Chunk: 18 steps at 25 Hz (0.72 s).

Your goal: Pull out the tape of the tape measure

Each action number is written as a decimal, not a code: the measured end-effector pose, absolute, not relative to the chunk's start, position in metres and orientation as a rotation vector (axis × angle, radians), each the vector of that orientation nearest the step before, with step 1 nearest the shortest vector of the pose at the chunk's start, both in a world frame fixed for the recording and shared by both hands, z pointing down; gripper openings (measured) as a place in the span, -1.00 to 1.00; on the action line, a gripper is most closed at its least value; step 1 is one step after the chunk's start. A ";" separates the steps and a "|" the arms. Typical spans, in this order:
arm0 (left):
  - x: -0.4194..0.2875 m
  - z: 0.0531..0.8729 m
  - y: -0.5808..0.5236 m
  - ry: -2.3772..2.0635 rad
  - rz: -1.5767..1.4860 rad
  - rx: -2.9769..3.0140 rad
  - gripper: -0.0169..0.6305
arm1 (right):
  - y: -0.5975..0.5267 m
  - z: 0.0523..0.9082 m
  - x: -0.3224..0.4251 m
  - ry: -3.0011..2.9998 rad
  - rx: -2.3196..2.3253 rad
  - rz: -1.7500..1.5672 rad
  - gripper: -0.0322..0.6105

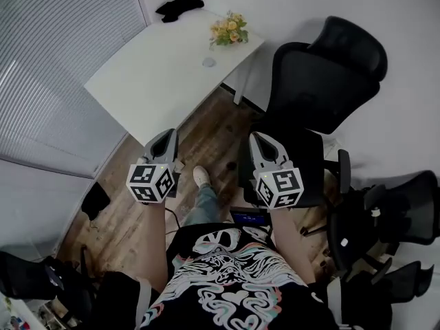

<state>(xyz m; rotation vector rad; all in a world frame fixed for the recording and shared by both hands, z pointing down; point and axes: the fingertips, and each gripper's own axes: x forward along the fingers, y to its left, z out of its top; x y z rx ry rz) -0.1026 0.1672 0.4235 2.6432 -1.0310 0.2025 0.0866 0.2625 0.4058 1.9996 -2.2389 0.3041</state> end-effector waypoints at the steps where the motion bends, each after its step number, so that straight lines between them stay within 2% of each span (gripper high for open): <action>1: -0.107 0.422 0.182 -1.031 0.200 2.642 -0.94 | 0.277 0.407 0.084 -2.224 2.005 0.313 -0.89; 6: -0.120 0.409 0.222 -1.046 0.168 2.649 -0.94 | 0.320 0.403 0.075 -2.187 2.017 0.315 -0.89; 12: -0.120 0.383 0.229 -1.002 0.058 2.648 -0.94 | 0.330 0.373 0.074 -2.227 2.062 0.255 -0.89; 18: -0.119 0.377 0.233 -1.028 0.080 2.683 -0.94 | 0.333 0.363 0.073 -2.246 2.086 0.231 -0.89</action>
